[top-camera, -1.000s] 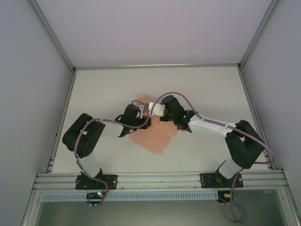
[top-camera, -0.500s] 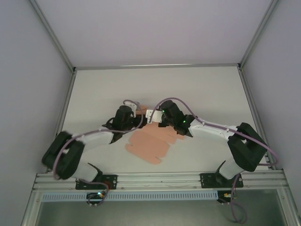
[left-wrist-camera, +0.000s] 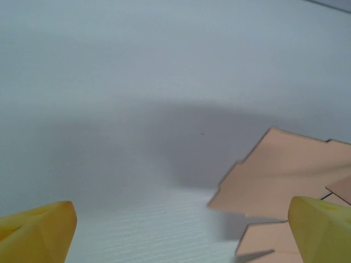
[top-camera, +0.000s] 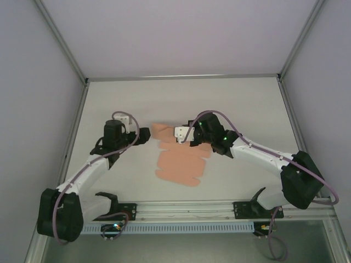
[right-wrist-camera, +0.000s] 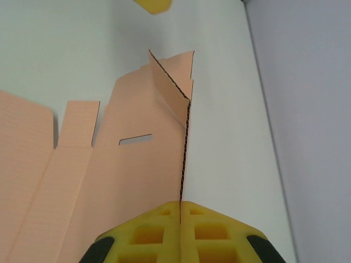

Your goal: Assemble paper box

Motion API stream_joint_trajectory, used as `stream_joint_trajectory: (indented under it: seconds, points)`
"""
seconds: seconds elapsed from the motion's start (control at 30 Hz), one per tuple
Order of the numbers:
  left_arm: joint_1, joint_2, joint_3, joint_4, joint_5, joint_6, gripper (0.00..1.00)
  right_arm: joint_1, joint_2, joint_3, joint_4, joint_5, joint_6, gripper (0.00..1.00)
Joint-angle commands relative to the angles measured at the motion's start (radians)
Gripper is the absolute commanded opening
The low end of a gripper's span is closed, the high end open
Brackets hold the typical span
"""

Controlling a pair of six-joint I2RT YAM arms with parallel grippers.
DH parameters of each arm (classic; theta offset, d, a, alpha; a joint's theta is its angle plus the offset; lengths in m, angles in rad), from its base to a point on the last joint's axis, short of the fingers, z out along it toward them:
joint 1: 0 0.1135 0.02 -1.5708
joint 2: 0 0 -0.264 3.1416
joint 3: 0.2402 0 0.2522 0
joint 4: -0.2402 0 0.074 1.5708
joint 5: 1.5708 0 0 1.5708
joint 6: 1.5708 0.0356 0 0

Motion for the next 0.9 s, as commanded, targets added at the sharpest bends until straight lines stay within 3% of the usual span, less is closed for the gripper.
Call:
stream_joint_trajectory:
  seconds: [0.0, 0.2, 0.37, 0.57, 0.63, 0.73, 0.87]
  points:
    - [0.049, 0.06, 0.051, 0.05, 0.345, 0.215, 1.0, 0.002, -0.038, 0.045, -0.122, -0.11, -0.029, 0.0]
    - [0.046, 0.163, 0.145, -0.035, 0.535, 0.348, 0.88, -0.013, -0.062, 0.042, -0.108, -0.152, -0.014, 0.0]
    - [0.039, 0.206, 0.19, -0.068, 0.562, 0.383, 0.65, -0.016, -0.07, 0.048, -0.099, -0.175, 0.002, 0.0]
    - [0.024, 0.229, 0.206, -0.103, 0.669, 0.422, 0.53, -0.022, -0.088, 0.039, -0.067, -0.166, 0.021, 0.01]
    - [0.016, 0.224, 0.21, -0.131, 0.669, 0.443, 0.52, -0.026, -0.091, 0.036, -0.059, -0.169, 0.027, 0.01]
    - [0.01, 0.221, 0.21, -0.133, 0.625, 0.447, 0.37, -0.027, -0.09, 0.042, -0.065, -0.183, 0.044, 0.03]
    - [0.004, 0.204, 0.211, -0.128, 0.537, 0.443, 0.13, -0.027, -0.067, 0.063, -0.142, -0.127, 0.047, 0.24]
